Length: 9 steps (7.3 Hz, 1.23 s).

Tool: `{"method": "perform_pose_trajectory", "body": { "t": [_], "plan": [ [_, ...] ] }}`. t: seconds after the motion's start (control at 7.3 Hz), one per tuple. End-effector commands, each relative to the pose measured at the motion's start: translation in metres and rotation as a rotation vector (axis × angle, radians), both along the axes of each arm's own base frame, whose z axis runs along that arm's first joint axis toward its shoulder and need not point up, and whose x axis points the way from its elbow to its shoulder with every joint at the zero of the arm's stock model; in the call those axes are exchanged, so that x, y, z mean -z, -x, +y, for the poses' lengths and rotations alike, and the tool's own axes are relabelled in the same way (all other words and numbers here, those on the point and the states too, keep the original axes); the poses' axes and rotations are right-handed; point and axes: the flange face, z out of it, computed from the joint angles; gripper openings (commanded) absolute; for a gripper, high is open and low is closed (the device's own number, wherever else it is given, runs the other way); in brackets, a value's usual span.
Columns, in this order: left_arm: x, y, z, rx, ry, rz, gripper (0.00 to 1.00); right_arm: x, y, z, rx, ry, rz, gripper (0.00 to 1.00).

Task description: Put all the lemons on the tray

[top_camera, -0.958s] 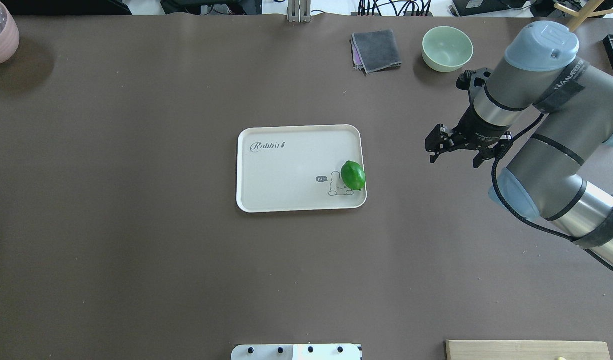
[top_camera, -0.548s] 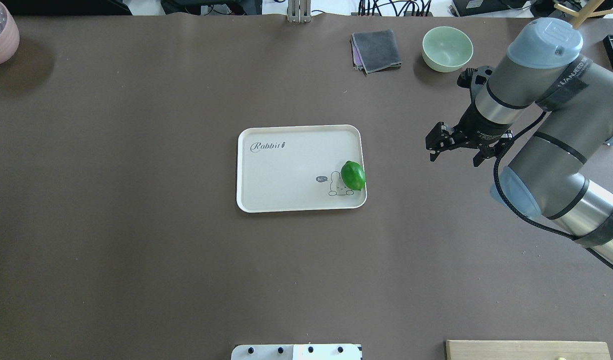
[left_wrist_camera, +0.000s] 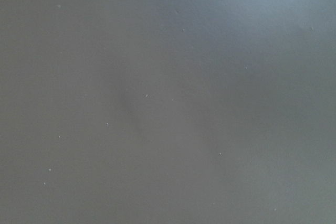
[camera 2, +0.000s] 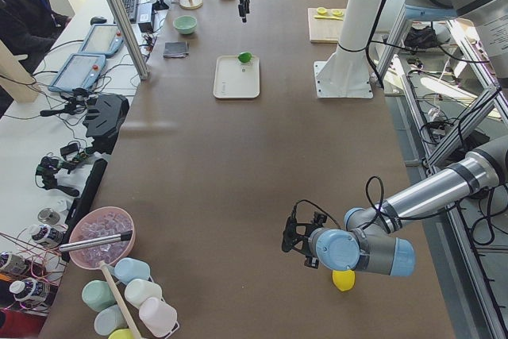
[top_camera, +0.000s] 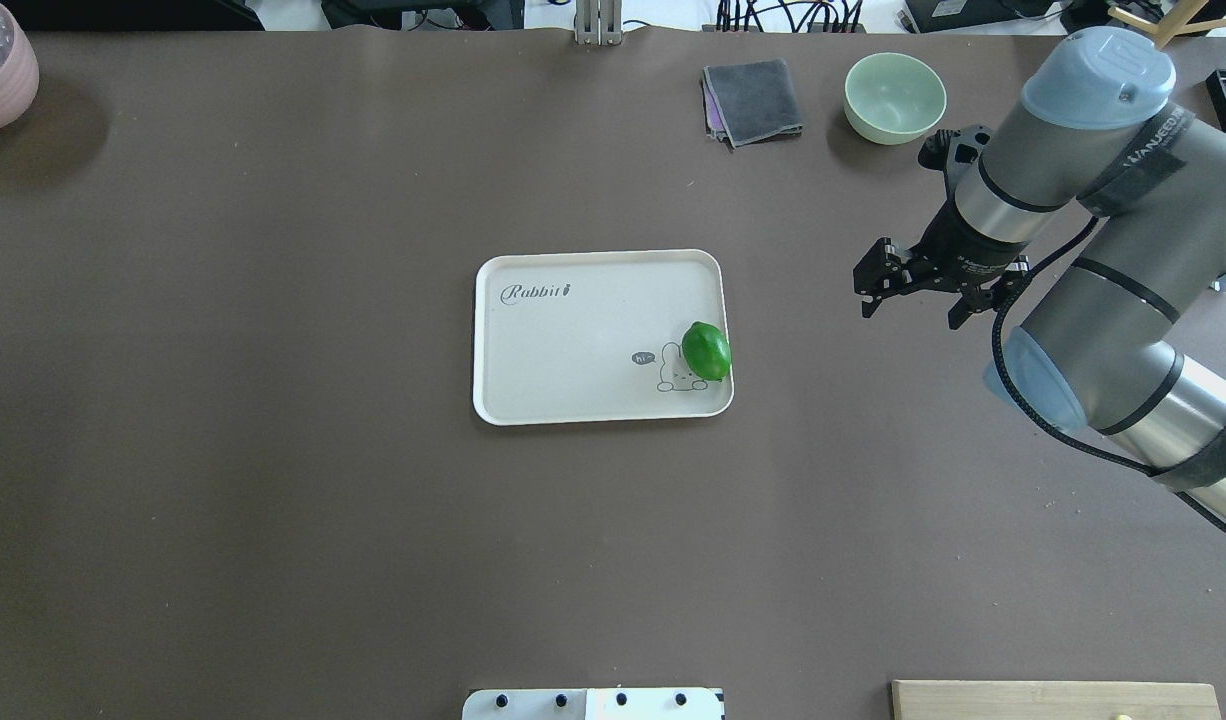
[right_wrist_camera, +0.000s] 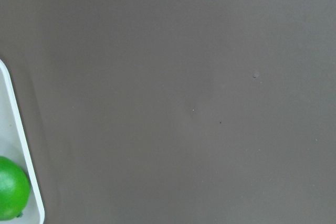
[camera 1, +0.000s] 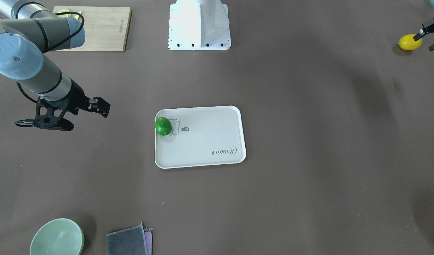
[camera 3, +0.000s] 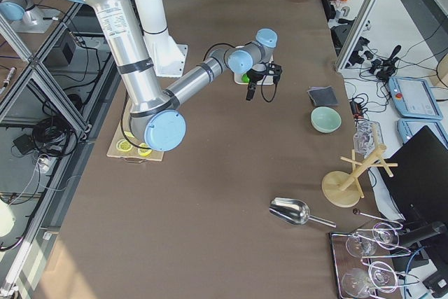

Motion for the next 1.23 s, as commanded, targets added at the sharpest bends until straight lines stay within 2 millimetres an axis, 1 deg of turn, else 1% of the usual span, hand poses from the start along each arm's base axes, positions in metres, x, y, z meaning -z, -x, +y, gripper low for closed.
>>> {"method": "perform_pose_trajectory", "body": {
  "t": [0.0, 0.14, 0.27, 0.41, 0.55, 0.68, 0.82, 0.96, 1.1],
  "plan": [
    [-0.004, -0.002, 0.017, 0.134, 0.408, 0.009, 0.99, 0.001, -0.001, 0.001, -0.001, -0.001, -0.001, 1.0],
    [-0.008, -0.002, 0.024, 0.159, 0.48, 0.007, 0.99, 0.001, -0.001, 0.001, -0.001, -0.002, -0.002, 1.0],
    [-0.009, 0.0, 0.027, 0.175, 0.455, -0.03, 0.99, 0.002, -0.001, 0.001, -0.002, -0.001, -0.002, 1.0],
    [-0.013, 0.002, 0.028, 0.192, 0.437, -0.094, 0.99, 0.006, 0.0, 0.001, 0.0, 0.01, 0.008, 1.0],
    [-0.012, 0.0, 0.025, 0.182, 0.429, -0.118, 0.99, 0.012, -0.001, 0.005, 0.003, 0.013, 0.01, 1.0],
    [-0.017, -0.002, 0.028, 0.174, 0.482, -0.126, 0.99, 0.013, -0.002, 0.006, 0.004, 0.013, 0.011, 1.0],
    [-0.018, -0.001, 0.03, 0.2, 0.578, -0.152, 0.99, 0.013, -0.002, 0.006, 0.004, 0.013, 0.011, 1.0],
    [0.007, -0.001, 0.024, 0.265, 0.649, -0.193, 0.99, 0.014, -0.002, 0.006, 0.003, 0.013, 0.01, 1.0],
    [0.032, -0.011, 0.013, 0.277, 0.704, -0.205, 0.99, 0.014, -0.002, 0.006, 0.003, 0.013, 0.01, 1.0]
  ]
}}
